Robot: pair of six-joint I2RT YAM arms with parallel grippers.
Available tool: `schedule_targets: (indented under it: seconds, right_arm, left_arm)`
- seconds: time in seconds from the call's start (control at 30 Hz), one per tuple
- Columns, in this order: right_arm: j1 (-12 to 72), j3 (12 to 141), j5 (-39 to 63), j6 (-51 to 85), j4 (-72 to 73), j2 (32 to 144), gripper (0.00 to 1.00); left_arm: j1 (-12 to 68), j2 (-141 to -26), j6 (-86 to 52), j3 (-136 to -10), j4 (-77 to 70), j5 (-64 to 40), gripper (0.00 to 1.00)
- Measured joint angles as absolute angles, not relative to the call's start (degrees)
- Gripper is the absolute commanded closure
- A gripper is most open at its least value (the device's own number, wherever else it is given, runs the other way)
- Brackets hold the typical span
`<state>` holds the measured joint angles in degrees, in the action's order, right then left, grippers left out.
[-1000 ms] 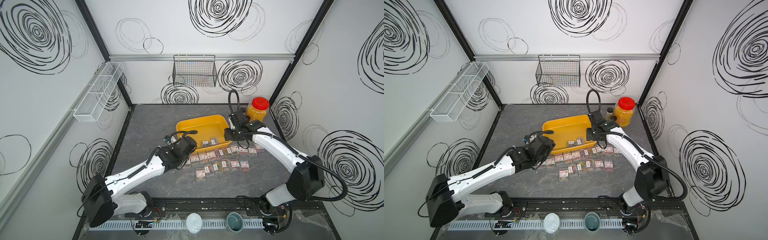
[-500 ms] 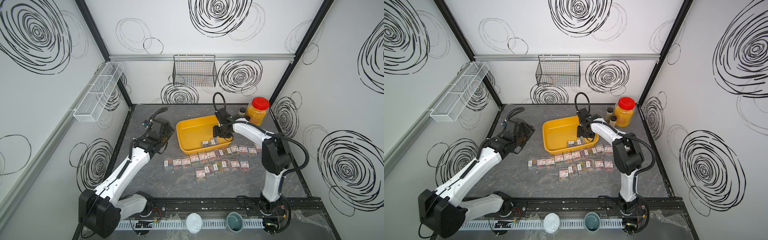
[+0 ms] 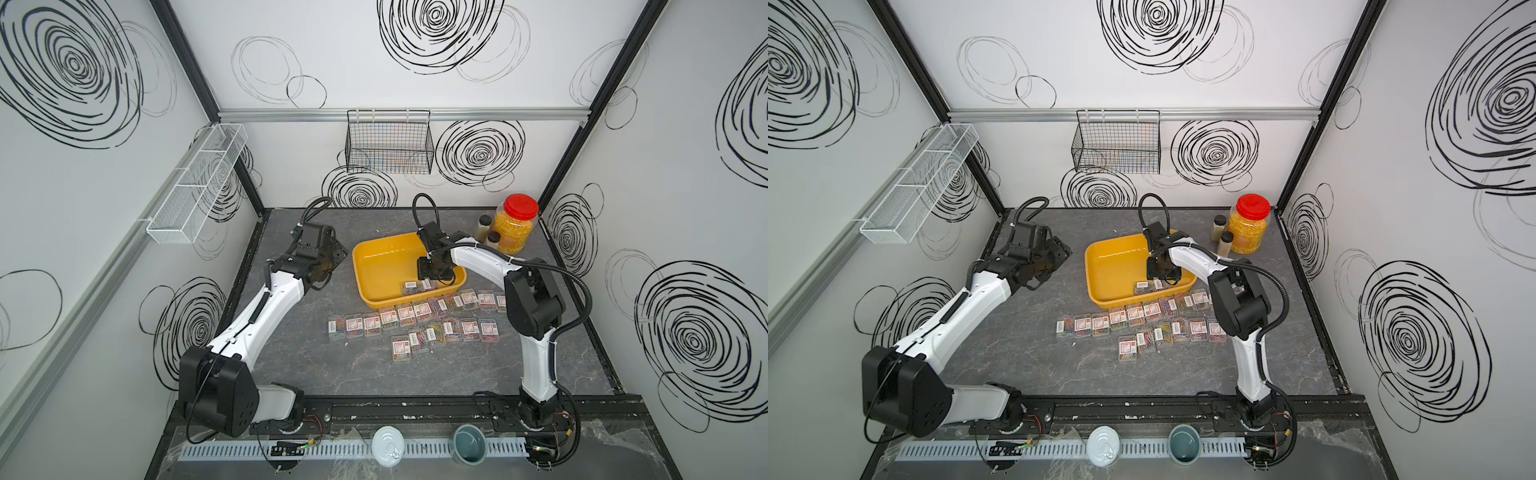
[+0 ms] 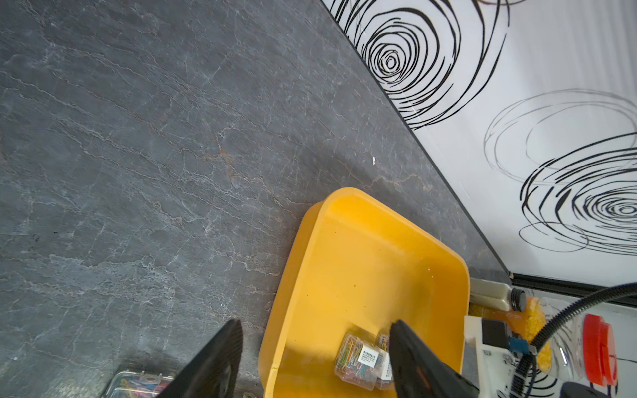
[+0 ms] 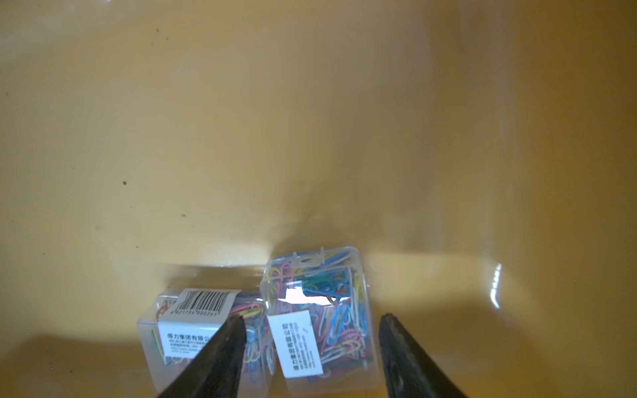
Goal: Take the paper clips out of the storage box
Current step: Pick up the boxed paper clips from the storage box.
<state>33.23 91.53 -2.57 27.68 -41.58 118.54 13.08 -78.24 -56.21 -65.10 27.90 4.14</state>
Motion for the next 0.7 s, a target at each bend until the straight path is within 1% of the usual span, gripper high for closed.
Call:
schedule_targets:
  seconds: [0.27,0.57,0.63,0.7]
  right_arm:
    - [33.47,91.83,-2.59,28.93,-41.50,121.36,0.41]
    - [33.47,91.83,-3.40,29.12,-41.45,121.38,0.41]
    - [33.47,91.83,-3.42,28.99,-41.34,121.56,0.43]
    - [33.45,92.05,-3.40,28.64,-41.34,121.69,0.47]
  left_arm:
    - [10.61,-79.55,-53.89,-67.40,28.67,2.22,0.28]
    - [10.35,-82.19,-53.32,-68.34,28.62,0.21,0.28]
    - [10.44,-82.35,-53.32,-68.38,28.60,-0.01,0.28]
    - [10.72,-82.41,-53.34,-68.38,28.62,-0.05,0.28]
